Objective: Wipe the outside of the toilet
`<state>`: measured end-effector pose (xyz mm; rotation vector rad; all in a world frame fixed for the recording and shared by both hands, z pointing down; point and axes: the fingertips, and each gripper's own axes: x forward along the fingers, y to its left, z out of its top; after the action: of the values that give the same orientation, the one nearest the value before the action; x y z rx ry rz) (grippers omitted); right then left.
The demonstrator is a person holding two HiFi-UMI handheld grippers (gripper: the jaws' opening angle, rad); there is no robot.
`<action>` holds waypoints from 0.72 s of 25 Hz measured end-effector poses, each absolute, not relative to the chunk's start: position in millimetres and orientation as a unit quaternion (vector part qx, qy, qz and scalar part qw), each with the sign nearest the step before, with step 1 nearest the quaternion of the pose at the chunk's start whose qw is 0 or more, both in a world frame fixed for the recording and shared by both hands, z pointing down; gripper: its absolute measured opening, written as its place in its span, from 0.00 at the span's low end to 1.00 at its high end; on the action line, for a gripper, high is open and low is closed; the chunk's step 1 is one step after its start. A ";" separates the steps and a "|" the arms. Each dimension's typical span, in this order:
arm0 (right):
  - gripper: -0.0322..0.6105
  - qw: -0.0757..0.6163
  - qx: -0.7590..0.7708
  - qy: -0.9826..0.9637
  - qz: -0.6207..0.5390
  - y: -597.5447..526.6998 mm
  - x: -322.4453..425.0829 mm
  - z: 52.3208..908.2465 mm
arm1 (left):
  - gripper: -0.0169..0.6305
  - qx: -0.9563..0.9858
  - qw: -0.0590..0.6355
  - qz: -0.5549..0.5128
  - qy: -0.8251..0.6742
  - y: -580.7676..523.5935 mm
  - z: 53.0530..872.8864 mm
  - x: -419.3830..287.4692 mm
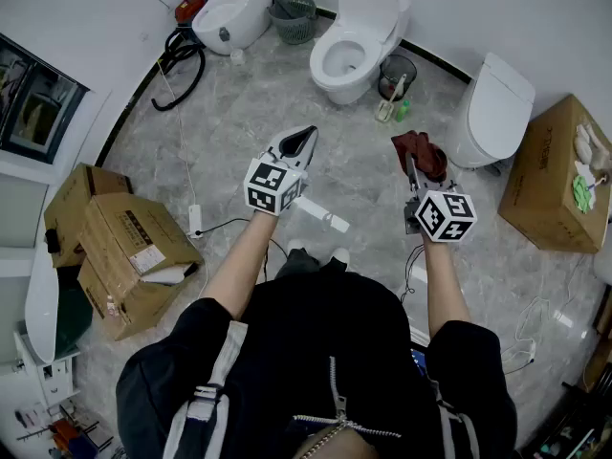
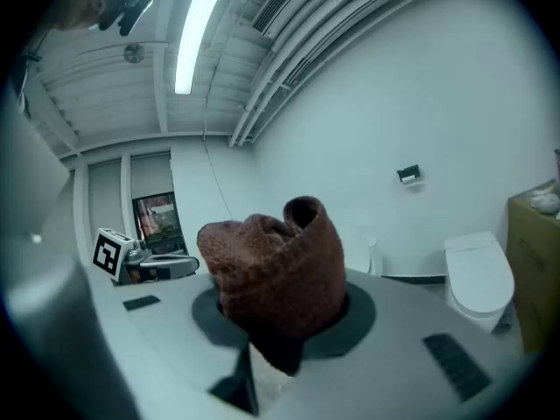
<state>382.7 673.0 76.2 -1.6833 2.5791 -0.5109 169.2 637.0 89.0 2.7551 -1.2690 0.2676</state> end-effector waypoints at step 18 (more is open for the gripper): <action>0.19 0.004 -0.524 0.835 -0.167 657.6 372.7 77.8 | 0.04 0.892 0.050 0.077 -0.442 625.7 83.7 153.5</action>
<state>372.7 657.6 77.8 -1.6416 2.6166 -0.5242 153.5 625.7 83.7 2.7179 -1.3460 0.2330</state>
